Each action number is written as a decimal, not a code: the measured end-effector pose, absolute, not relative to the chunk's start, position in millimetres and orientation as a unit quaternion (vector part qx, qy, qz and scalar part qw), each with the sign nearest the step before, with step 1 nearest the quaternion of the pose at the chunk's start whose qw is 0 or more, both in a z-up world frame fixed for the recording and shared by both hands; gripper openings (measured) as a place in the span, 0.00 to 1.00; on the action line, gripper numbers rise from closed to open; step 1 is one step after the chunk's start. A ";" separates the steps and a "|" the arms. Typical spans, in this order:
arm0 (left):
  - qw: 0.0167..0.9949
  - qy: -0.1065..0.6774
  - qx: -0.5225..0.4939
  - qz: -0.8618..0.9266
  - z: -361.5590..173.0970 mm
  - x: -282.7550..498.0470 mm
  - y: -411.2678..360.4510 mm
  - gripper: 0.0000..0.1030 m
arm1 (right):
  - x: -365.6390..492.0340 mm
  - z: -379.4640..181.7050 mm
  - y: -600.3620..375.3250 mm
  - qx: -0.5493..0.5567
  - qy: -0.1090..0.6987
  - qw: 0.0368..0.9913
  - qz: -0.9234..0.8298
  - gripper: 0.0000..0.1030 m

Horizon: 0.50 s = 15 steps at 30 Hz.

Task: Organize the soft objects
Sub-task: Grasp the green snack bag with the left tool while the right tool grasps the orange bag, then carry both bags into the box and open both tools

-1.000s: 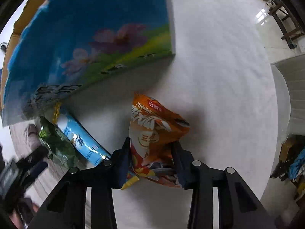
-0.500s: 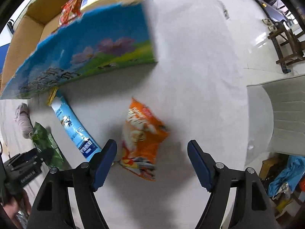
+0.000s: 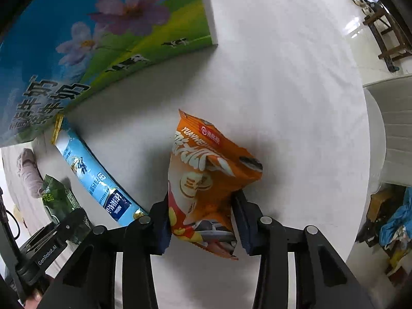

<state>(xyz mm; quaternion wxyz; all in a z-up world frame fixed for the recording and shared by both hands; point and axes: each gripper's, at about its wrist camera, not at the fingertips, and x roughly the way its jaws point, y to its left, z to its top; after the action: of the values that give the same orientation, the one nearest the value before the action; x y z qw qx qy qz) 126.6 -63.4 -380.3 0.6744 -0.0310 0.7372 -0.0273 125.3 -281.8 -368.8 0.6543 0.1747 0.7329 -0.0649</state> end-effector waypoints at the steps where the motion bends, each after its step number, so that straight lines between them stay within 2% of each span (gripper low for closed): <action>1: 0.675 0.737 -0.028 -0.029 -378.5 123.1 -66.1 0.33 | 123.1 -368.0 -280.5 0.173 0.733 0.655 -0.063 0.40; 9: 0.702 0.710 0.018 -0.047 -334.9 102.5 -103.3 0.32 | 104.7 -352.3 -258.7 0.170 0.727 0.664 -0.040 0.38; 15: 0.740 0.668 0.042 -0.068 -280.6 84.4 -134.7 0.32 | 83.0 -308.0 -247.5 0.155 0.711 0.686 -0.012 0.38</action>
<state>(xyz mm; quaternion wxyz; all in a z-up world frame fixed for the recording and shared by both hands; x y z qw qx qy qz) 84.4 -134.7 -280.6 0.7398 0.0418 0.6681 -0.0679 83.0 -247.5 -308.0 0.6863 0.1549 0.7105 -0.0123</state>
